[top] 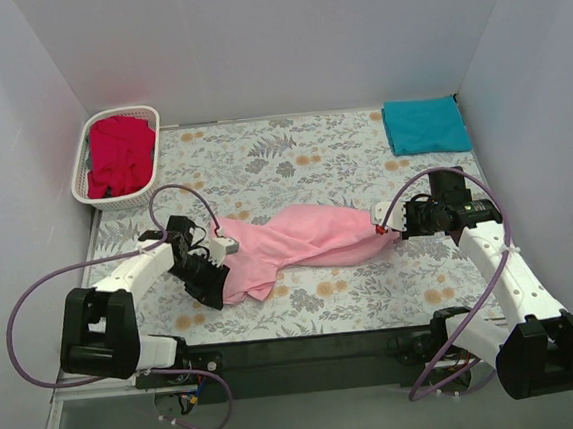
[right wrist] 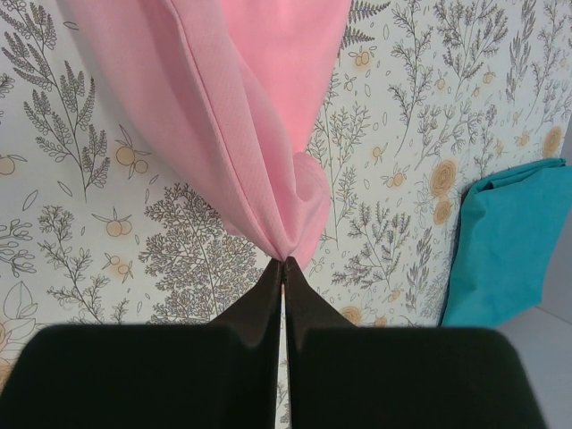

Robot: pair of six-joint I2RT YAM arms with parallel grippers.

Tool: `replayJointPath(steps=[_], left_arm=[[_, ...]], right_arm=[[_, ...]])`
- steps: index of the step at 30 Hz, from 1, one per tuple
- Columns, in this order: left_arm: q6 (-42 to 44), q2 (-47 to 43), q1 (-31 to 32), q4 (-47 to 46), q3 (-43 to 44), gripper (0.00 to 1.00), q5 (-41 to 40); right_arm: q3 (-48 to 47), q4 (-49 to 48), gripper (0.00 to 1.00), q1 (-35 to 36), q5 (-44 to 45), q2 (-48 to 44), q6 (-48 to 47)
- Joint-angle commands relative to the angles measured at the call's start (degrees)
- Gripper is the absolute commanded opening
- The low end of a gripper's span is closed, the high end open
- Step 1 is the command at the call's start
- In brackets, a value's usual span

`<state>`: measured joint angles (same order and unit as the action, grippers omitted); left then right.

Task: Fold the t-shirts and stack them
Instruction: Flatten the tshirt out

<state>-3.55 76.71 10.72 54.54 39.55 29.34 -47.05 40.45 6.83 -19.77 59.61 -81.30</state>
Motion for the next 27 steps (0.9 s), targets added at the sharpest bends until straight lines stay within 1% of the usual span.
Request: replayJointPath(steps=[1, 4, 9, 11, 21, 24, 27], left_arm=[[-3.04, -0.42, 0.00, -1.89, 1.67, 0.35, 0.19], [-4.27, 0.46, -0.09, -3.57, 1.32, 0.36, -1.22], [-5.06, 1.08, -0.09, -4.71, 2.20, 0.40, -0.60], [-5.41, 2.65, -0.09, -5.23, 2.46, 0.41, -1.13], [-6.82, 5.29, -0.26, -7.35, 2.55, 0.41, -2.19], [-7.78, 5.65, -0.26, -8.14, 2.20, 0.39, -1.13], [-9.01, 5.12, -0.26, -9.63, 2.02, 0.30, -0.34]], right_arm=[[-1.20, 0.60, 0.01, 0.29, -0.27, -0.38, 0.17], [-0.68, 0.60, 0.01, 0.29, -0.09, -0.64, 0.00], [-0.59, 0.60, 0.01, 0.29, 0.08, -0.64, -0.62], [-0.76, 0.60, 0.01, 0.29, -0.18, -0.46, -0.53], [-0.77, 0.60, 0.01, 0.29, -0.18, -0.47, -0.79], [-0.68, 0.60, 0.01, 0.38, -0.36, -0.46, -0.62], [-0.50, 0.60, 0.01, 0.38, -0.18, -0.55, -0.53]])
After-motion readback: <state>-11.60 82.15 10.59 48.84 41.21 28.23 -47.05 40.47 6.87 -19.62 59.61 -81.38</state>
